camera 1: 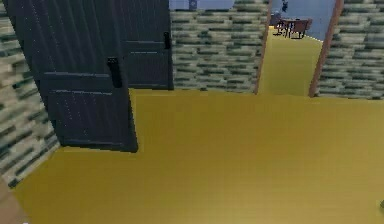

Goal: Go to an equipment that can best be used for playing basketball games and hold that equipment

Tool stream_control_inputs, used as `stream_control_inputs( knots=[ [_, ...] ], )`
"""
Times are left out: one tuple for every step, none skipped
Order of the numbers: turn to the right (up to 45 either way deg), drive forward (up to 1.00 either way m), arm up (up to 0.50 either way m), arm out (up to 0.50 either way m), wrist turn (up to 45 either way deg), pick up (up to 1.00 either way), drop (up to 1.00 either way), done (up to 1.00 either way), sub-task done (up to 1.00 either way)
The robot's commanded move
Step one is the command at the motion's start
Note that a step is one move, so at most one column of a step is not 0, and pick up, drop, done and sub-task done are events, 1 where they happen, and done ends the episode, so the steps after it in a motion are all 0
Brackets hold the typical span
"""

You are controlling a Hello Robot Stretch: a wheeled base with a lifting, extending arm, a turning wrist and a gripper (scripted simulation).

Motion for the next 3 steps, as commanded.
stream_control_inputs(
  knots=[
    [0.0,1.0,0.0,0.0,0.0,0.0,0.0,0.0,0.0],
    [0.0,0.95,0.0,0.0,0.0,0.0,0.0,0.0,0.0],
    [-27.0,0.0,0.0,0.0,0.0,0.0,0.0,0.0,0.0]
  ],
)
